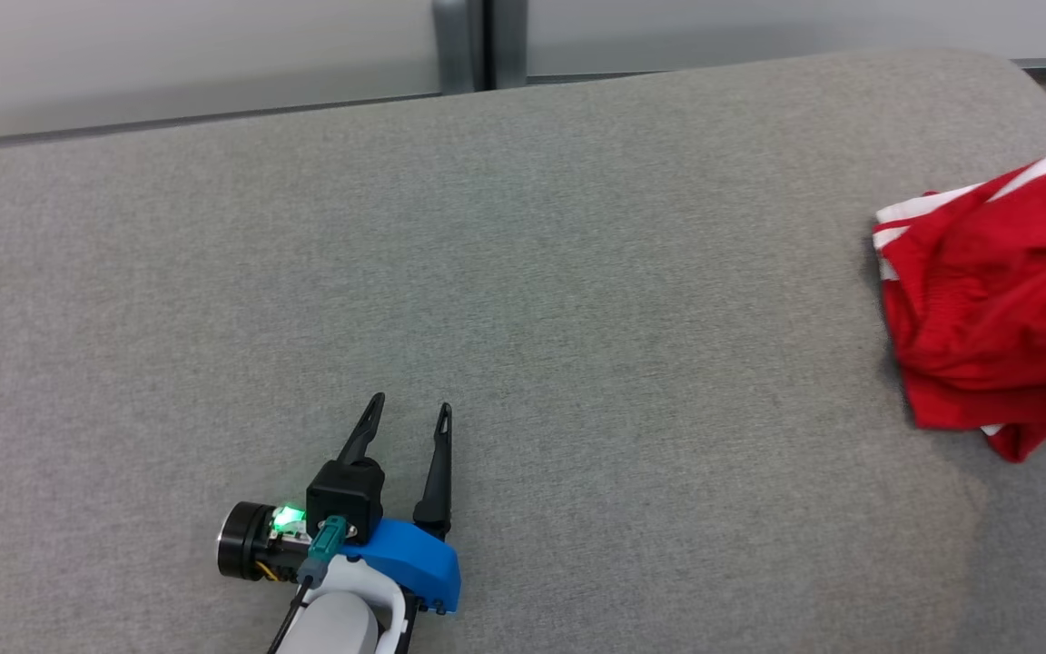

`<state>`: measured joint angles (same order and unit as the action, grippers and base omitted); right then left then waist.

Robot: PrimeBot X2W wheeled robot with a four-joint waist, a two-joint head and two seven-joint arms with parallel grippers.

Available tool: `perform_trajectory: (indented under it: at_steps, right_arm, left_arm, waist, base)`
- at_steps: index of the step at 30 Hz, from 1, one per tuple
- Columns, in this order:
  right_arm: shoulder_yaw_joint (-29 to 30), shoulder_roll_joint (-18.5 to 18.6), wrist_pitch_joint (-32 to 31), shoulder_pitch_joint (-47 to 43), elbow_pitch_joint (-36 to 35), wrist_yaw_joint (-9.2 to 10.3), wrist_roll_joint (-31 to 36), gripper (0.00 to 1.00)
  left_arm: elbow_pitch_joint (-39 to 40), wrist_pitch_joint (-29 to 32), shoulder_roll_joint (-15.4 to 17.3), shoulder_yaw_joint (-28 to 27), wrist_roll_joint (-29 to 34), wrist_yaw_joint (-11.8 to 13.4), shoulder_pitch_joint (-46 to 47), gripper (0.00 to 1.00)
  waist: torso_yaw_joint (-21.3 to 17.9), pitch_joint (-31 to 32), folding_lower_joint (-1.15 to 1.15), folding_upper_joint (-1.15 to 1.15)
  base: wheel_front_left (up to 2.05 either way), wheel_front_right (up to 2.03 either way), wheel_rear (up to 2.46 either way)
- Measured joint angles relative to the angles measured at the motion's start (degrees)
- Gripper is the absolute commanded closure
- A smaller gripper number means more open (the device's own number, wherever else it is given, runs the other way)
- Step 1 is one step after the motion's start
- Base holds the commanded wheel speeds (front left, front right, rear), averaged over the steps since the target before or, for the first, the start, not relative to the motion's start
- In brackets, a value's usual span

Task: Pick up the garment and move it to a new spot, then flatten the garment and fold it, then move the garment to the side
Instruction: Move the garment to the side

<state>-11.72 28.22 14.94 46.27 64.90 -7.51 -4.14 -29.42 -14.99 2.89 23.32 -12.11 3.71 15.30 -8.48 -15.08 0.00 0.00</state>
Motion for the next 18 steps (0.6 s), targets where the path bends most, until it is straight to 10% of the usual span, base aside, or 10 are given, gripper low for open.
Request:
perform_trajectory:
  at_steps: [4,5,6,13,18]
  right_arm:
    - [6.06,4.01,-2.16,1.64,5.21,0.0,3.64,0.9]
    - [8.05,4.9,-2.42,1.72,5.92,0.0,4.61,0.24]
    - [9.89,5.64,-2.6,1.77,6.25,0.0,5.67,0.0]
    - [25.39,4.78,-0.13,1.36,1.87,0.01,13.06,0.0]
    - [29.21,-7.89,0.03,-1.05,-12.18,0.01,14.88,0.0]
  left_arm:
    - [0.22,-0.01,0.0,0.01,0.0,0.02,0.0,0.0]
    - [0.26,0.0,0.01,-0.05,0.0,0.02,0.0,0.0]
    - [0.27,0.0,0.03,-0.14,0.01,0.02,0.0,0.0]
    - [0.53,0.0,0.0,-1.09,0.65,0.27,0.01,0.0]
    - [1.42,0.0,-0.03,-2.4,1.1,0.36,-0.01,0.0]
  waist:
    - [2.69,-1.26,0.0,0.0]
    - [3.22,-1.56,0.0,0.0]
    - [3.65,-1.83,0.0,0.0]
    - [4.69,-2.15,0.0,0.0]
    - [4.45,-0.82,0.0,0.01]
  base:
    - [0.0,0.0,0.0]
    - [0.0,0.0,0.0]
    - [0.0,0.0,0.0]
    - [0.0,0.0,0.0]
    - [0.0,0.0,0.0]
